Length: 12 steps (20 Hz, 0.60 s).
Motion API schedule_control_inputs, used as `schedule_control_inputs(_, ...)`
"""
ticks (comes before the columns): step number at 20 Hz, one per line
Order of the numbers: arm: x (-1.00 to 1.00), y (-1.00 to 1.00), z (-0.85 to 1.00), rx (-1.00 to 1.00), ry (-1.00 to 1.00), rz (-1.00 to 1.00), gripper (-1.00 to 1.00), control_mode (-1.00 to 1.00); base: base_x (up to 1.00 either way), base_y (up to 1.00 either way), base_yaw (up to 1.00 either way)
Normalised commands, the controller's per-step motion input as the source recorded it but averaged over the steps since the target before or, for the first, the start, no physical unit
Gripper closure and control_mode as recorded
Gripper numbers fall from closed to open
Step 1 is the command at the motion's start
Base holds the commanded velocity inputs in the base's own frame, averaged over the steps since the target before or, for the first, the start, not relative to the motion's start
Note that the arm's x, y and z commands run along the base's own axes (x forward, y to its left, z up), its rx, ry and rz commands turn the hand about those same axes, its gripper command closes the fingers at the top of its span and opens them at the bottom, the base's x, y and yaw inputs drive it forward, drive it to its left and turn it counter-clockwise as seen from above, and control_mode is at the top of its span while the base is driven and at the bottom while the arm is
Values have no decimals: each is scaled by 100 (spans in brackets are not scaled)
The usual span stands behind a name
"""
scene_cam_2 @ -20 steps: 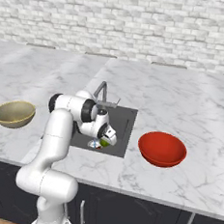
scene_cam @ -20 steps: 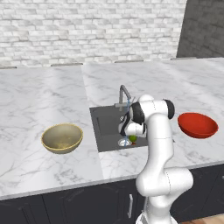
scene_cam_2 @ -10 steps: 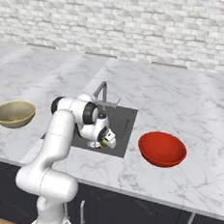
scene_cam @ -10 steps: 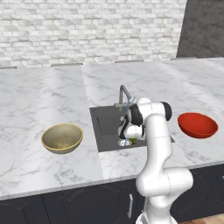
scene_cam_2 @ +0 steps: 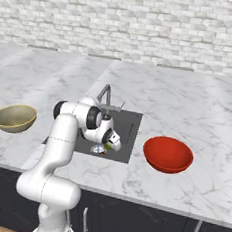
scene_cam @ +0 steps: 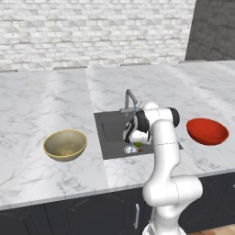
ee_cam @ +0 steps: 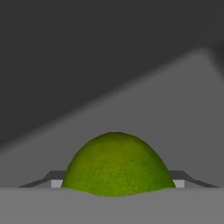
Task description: Pick the bell peppers from the sink and place them in one bowl. Place the lime in the other bowl. Then turn off the sink faucet.
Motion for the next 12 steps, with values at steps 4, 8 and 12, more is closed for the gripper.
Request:
schedule_control_inputs(4,-2,0,69,1,-10,0,100,-100,0,0,0)
schedule_control_inputs(8,-8,-3,72,0,-6,0,100,-100,0,0,0)
schedule_control_inputs(12,-19,-10,76,0,-6,0,100,-100,0,0,0)
